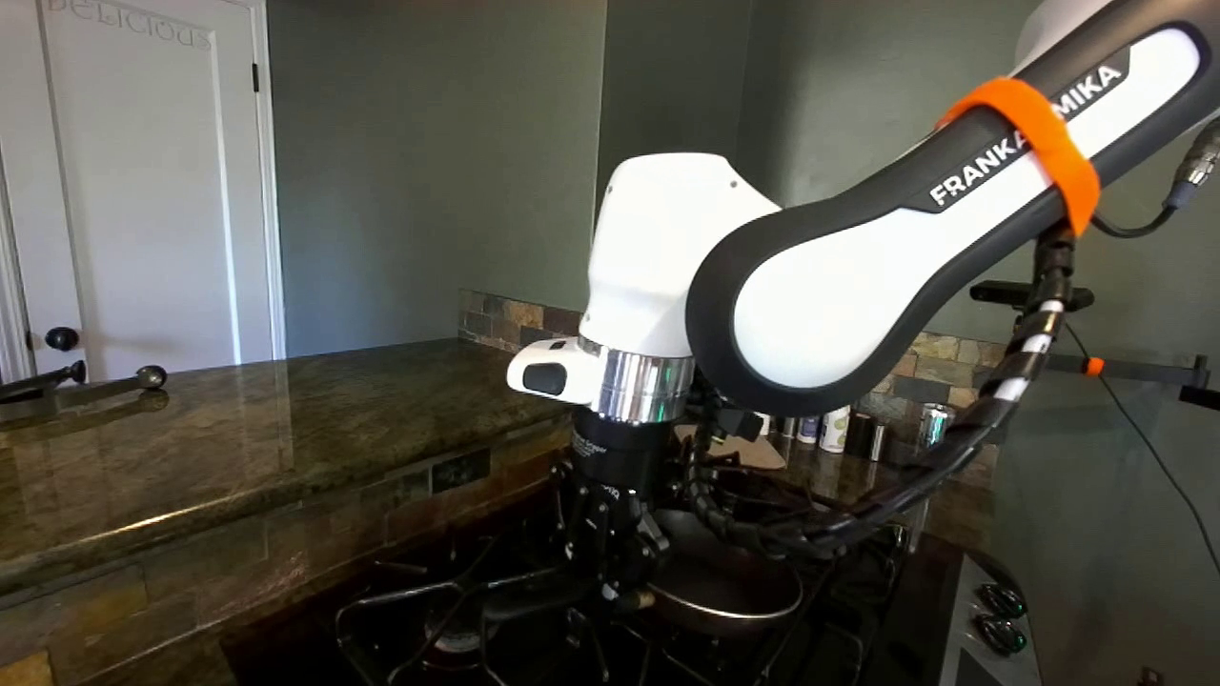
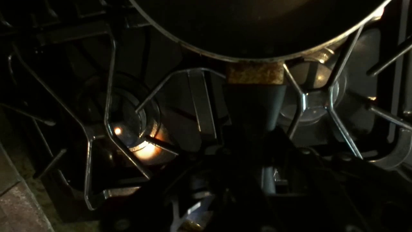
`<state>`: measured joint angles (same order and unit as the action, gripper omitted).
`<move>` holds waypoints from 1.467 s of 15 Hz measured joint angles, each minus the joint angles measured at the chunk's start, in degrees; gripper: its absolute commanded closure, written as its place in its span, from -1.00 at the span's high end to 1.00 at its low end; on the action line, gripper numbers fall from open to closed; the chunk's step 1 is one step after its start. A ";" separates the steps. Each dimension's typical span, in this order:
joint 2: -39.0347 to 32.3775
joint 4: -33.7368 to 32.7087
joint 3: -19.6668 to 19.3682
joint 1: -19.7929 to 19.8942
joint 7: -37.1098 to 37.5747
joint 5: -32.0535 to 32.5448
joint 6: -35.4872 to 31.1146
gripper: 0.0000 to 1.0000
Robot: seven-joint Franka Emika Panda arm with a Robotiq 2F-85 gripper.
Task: Move the pan to the bottom left stove plate
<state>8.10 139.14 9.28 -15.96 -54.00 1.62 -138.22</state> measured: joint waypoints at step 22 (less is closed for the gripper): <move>-4.87 -4.32 1.77 -1.13 -0.10 -0.25 0.00 -0.37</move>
<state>3.23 134.82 11.06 -17.09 -54.10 1.37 -138.22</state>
